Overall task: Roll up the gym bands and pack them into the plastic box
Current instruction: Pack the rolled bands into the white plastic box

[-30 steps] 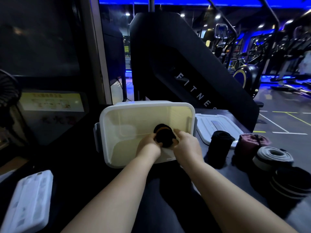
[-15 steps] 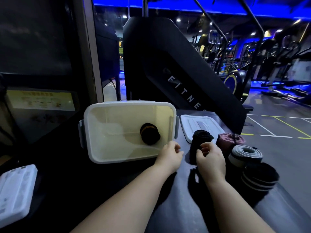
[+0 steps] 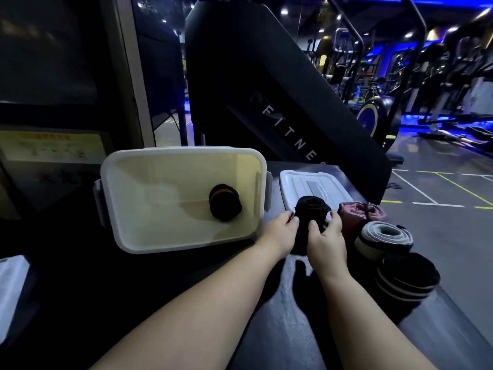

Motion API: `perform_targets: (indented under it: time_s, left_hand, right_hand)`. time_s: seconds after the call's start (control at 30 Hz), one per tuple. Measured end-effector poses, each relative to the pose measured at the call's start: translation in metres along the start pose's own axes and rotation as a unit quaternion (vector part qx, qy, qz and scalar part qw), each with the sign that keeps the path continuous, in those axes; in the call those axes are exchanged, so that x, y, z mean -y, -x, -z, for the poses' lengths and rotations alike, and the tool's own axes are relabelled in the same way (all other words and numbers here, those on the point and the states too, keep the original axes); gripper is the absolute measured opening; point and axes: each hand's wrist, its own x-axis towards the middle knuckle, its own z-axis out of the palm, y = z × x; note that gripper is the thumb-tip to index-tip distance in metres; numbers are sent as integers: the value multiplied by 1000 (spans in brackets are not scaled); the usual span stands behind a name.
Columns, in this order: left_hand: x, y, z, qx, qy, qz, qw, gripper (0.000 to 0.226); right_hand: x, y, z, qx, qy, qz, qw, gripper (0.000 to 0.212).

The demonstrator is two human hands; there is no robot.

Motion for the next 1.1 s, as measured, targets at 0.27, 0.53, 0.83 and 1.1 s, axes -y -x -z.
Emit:
perform_targets:
  time_s: [0.27,0.53,0.83,1.1]
  left_hand:
    - [-3,4,5,-43,15,30,999,54]
    - [10,19,28,-42,11,23,999,46]
    - [19,45,62,-49,-9,33,998,55]
    - [44,59,99,-74,48,48,995,39]
  right_hand:
    - [4,4,5,18,41,32,998,43]
    - [9,17,2,64,45,54,995,48]
    - [24,38,-7,148,34,17,988,40]
    - [41,50,-33,230,-4,26,973,20]
